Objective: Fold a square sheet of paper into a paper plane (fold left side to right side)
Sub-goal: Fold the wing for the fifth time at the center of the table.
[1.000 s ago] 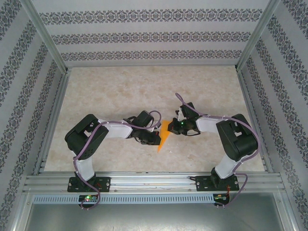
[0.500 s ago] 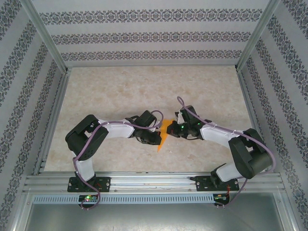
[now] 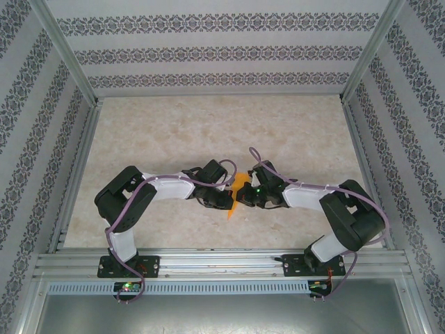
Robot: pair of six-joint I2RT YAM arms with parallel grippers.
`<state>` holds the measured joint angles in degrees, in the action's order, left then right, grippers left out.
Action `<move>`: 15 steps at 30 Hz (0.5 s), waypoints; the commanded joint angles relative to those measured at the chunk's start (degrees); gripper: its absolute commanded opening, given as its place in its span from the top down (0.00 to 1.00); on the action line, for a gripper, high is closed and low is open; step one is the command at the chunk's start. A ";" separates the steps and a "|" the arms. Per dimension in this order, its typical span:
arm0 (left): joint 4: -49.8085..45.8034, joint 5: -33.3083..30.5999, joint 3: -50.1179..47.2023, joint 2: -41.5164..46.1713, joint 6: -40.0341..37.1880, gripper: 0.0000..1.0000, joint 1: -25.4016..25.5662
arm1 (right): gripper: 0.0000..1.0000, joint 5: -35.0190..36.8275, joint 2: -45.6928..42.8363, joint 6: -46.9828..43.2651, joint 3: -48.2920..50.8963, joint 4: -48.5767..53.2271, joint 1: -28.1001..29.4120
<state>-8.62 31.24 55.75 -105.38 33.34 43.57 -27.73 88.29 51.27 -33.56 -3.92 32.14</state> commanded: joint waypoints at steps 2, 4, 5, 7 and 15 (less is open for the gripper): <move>-5.44 -5.38 -0.65 -2.55 -0.96 1.00 0.73 | 1.00 -0.54 1.43 2.22 1.08 -2.53 0.72; -5.58 -5.33 -0.62 -2.65 -0.78 1.00 0.73 | 1.00 -0.83 1.79 2.80 1.54 -3.04 0.83; -5.62 -5.32 -0.56 -2.78 -0.75 1.00 0.73 | 1.00 -0.92 1.93 3.00 1.74 -3.32 1.03; -5.70 -5.23 -0.45 -2.80 -0.74 1.00 0.73 | 1.00 -0.93 2.21 3.37 2.11 -3.62 1.15; -6.10 -5.55 -0.51 -2.90 -0.65 1.00 0.73 | 1.00 0.47 4.26 2.36 2.69 -2.57 1.25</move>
<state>-9.28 30.79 56.07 -105.41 33.36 43.77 -27.97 90.45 53.87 -32.10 -7.64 32.77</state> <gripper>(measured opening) 0.055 0.046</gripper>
